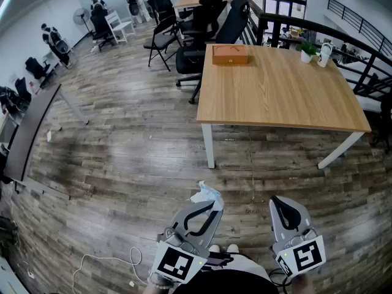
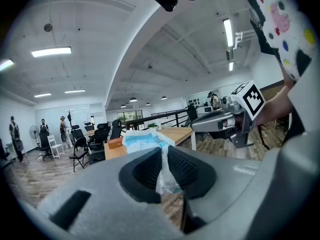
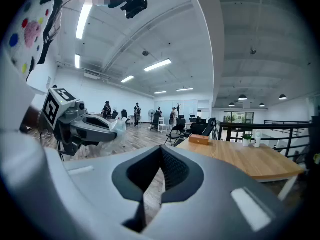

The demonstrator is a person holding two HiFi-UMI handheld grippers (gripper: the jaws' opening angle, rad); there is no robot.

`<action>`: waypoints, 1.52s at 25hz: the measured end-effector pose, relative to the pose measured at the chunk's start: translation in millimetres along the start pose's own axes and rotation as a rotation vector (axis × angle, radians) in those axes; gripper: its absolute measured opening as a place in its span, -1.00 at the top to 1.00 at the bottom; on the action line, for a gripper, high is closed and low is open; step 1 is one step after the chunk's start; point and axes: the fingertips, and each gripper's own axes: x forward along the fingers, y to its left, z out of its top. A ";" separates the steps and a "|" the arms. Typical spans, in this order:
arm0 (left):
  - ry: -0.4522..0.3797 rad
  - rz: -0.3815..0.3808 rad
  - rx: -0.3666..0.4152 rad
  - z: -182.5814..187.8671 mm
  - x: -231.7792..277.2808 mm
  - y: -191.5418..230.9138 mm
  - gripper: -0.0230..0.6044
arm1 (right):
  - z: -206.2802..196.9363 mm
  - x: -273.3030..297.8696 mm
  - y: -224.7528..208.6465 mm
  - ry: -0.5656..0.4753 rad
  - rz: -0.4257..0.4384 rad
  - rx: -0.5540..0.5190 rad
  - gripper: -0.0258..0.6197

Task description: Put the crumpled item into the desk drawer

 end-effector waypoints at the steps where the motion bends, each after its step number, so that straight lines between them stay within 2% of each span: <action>1: 0.000 -0.001 -0.001 -0.9 0.9 -0.5 0.78 | -0.8 0.3 -0.3 -0.002 0.000 0.000 0.94; 16: 0.000 0.019 -0.002 -1.2 5.8 0.7 0.78 | -2.9 1.7 -5.5 -0.011 0.017 0.010 0.94; 20: 0.004 0.035 0.003 4.2 10.9 -0.3 0.78 | 1.0 1.3 -14.5 -0.041 0.038 0.053 0.94; 38: -0.037 0.125 0.019 27.8 38.0 -16.6 0.78 | -4.5 -19.2 -57.6 -0.054 0.079 0.025 0.94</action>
